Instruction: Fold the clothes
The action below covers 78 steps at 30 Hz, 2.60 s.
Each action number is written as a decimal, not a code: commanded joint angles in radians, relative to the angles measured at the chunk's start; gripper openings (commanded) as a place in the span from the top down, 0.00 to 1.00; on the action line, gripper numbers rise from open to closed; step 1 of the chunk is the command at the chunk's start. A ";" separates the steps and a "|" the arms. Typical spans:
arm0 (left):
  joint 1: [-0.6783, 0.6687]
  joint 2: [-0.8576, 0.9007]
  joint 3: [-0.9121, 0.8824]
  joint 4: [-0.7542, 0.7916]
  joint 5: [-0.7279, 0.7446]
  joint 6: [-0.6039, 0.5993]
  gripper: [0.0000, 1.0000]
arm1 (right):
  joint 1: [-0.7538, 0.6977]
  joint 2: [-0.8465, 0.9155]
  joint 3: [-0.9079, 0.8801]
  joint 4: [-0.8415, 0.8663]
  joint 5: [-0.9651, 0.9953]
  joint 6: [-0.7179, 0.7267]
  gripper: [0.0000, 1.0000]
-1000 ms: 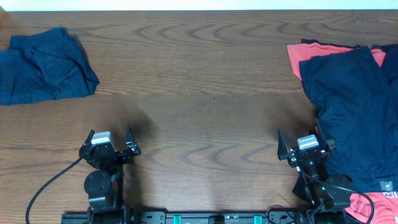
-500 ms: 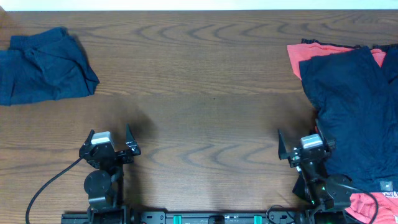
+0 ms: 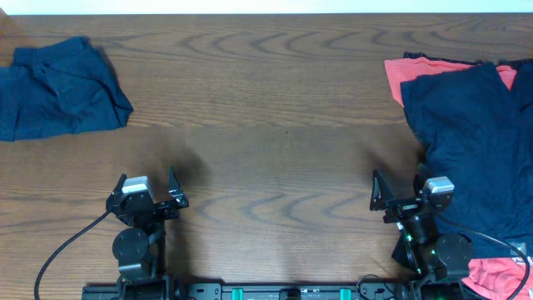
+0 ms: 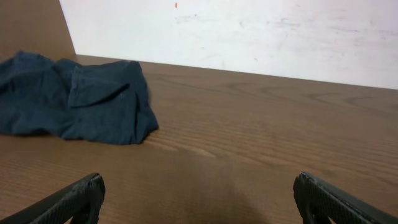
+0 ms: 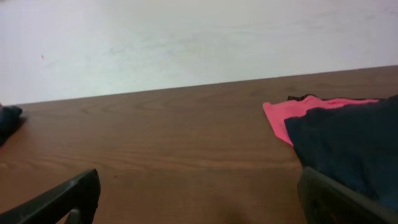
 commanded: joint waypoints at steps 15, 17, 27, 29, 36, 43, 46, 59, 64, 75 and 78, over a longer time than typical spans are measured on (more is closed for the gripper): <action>0.001 0.080 -0.005 -0.040 0.054 -0.090 0.02 | -0.003 0.352 0.111 -0.085 -0.014 0.027 0.01; 0.001 0.134 0.013 -0.039 0.066 -0.090 0.02 | -0.003 0.418 0.171 -0.115 -0.014 0.004 0.01; 0.000 0.557 0.278 0.012 0.191 -0.134 0.02 | -0.003 0.838 0.521 -0.339 -0.014 -0.021 0.01; -0.007 0.663 0.351 0.009 0.244 -0.135 0.02 | -0.003 0.919 0.590 -0.408 -0.014 -0.021 0.01; -0.093 1.036 0.592 -0.058 0.378 -0.142 0.02 | -0.003 1.166 0.826 -0.653 -0.014 -0.022 0.01; -0.183 1.207 0.682 -0.092 0.555 -0.142 0.02 | -0.002 1.280 0.978 -0.824 -0.014 -0.073 0.01; -0.188 1.209 0.682 -0.092 0.589 -0.141 0.02 | -0.002 1.281 0.980 -0.851 -0.015 -0.082 0.01; -0.188 1.209 0.682 -0.144 0.590 -0.171 0.26 | -0.012 1.281 0.969 -0.936 0.070 0.020 0.01; -0.188 1.209 0.682 -0.223 0.541 -0.147 0.13 | -0.056 1.280 0.983 -0.983 0.136 0.014 0.01; -0.221 1.210 0.682 -0.256 0.506 -0.124 0.13 | -0.129 1.280 1.168 -1.119 0.127 -0.003 0.01; -0.248 1.210 0.682 -0.257 0.479 -0.126 0.16 | -0.129 1.280 1.179 -1.126 0.128 -0.003 0.01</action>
